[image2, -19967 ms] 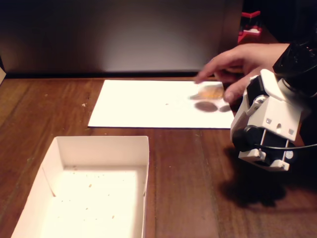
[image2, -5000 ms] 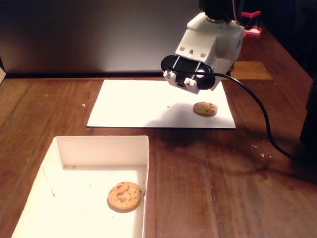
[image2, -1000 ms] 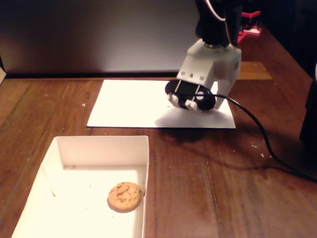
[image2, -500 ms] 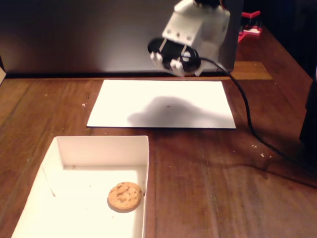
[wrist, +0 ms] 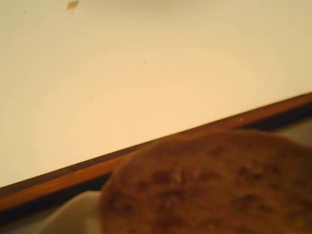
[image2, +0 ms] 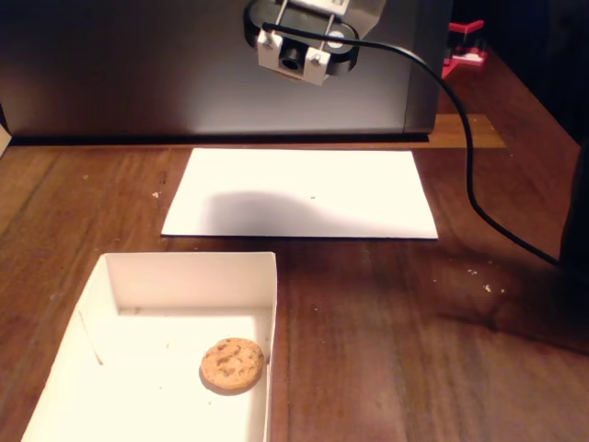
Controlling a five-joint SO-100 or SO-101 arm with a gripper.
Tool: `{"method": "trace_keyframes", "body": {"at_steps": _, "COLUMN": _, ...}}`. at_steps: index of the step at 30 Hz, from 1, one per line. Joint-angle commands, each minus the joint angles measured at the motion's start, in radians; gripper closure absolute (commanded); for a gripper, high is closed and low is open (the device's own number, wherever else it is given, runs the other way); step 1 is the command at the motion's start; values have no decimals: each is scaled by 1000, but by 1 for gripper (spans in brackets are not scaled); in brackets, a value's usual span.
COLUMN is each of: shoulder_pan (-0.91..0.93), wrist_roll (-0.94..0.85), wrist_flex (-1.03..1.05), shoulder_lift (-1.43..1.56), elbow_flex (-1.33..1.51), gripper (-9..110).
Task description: Grasp a mini cookies block and put it in the white box.
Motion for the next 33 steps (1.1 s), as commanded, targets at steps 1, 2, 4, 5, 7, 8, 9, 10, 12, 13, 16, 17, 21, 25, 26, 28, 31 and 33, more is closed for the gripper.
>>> {"method": "trace_keyframes", "body": {"at_steps": 1, "shoulder_pan": -74, "wrist_roll": -15, "wrist_flex": 11, "shoulder_lift": 40, "elbow_flex": -133, "gripper": 81}}
{"method": "trace_keyframes", "body": {"at_steps": 2, "shoulder_pan": -95, "wrist_roll": -21, "wrist_flex": 11, "shoulder_lift": 43, "elbow_flex": -133, "gripper": 81}}
{"method": "trace_keyframes", "body": {"at_steps": 4, "shoulder_pan": -140, "wrist_roll": -29, "wrist_flex": 11, "shoulder_lift": 52, "elbow_flex": -137, "gripper": 81}}
{"method": "trace_keyframes", "body": {"at_steps": 5, "shoulder_pan": -161, "wrist_roll": -35, "wrist_flex": 11, "shoulder_lift": 57, "elbow_flex": -138, "gripper": 81}}
{"method": "trace_keyframes", "body": {"at_steps": 7, "shoulder_pan": -209, "wrist_roll": -44, "wrist_flex": 8, "shoulder_lift": 64, "elbow_flex": -146, "gripper": 81}}
{"method": "trace_keyframes", "body": {"at_steps": 8, "shoulder_pan": -236, "wrist_roll": -49, "wrist_flex": 8, "shoulder_lift": 71, "elbow_flex": -150, "gripper": 81}}
{"method": "trace_keyframes", "body": {"at_steps": 9, "shoulder_pan": -262, "wrist_roll": -51, "wrist_flex": 8, "shoulder_lift": 77, "elbow_flex": -155, "gripper": 81}}
{"method": "trace_keyframes", "body": {"at_steps": 10, "shoulder_pan": -290, "wrist_roll": -51, "wrist_flex": 8, "shoulder_lift": 83, "elbow_flex": -161, "gripper": 81}}
{"method": "trace_keyframes", "body": {"at_steps": 12, "shoulder_pan": -345, "wrist_roll": -41, "wrist_flex": 8, "shoulder_lift": 89, "elbow_flex": -176, "gripper": 81}}
{"method": "trace_keyframes", "body": {"at_steps": 13, "shoulder_pan": -371, "wrist_roll": -32, "wrist_flex": 8, "shoulder_lift": 89, "elbow_flex": -186, "gripper": 81}}
{"method": "trace_keyframes", "body": {"at_steps": 16, "shoulder_pan": -437, "wrist_roll": 21, "wrist_flex": 0, "shoulder_lift": 74, "elbow_flex": -215, "gripper": 81}}
{"method": "trace_keyframes", "body": {"at_steps": 17, "shoulder_pan": -459, "wrist_roll": 40, "wrist_flex": 0, "shoulder_lift": 61, "elbow_flex": -229, "gripper": 81}}
{"method": "trace_keyframes", "body": {"at_steps": 21, "shoulder_pan": -535, "wrist_roll": 118, "wrist_flex": -11, "shoulder_lift": 15, "elbow_flex": -265, "gripper": 81}}
{"method": "trace_keyframes", "body": {"at_steps": 25, "shoulder_pan": -586, "wrist_roll": 187, "wrist_flex": -12, "shoulder_lift": -57, "elbow_flex": -344, "gripper": 82}}
{"method": "trace_keyframes", "body": {"at_steps": 26, "shoulder_pan": -592, "wrist_roll": 202, "wrist_flex": -12, "shoulder_lift": -78, "elbow_flex": -368, "gripper": 82}}
{"method": "trace_keyframes", "body": {"at_steps": 28, "shoulder_pan": -606, "wrist_roll": 232, "wrist_flex": -11, "shoulder_lift": -126, "elbow_flex": -414, "gripper": 82}}
{"method": "trace_keyframes", "body": {"at_steps": 31, "shoulder_pan": -618, "wrist_roll": 273, "wrist_flex": -9, "shoulder_lift": -199, "elbow_flex": -479, "gripper": 82}}
{"method": "trace_keyframes", "body": {"at_steps": 33, "shoulder_pan": -624, "wrist_roll": 293, "wrist_flex": -6, "shoulder_lift": -242, "elbow_flex": -512, "gripper": 82}}
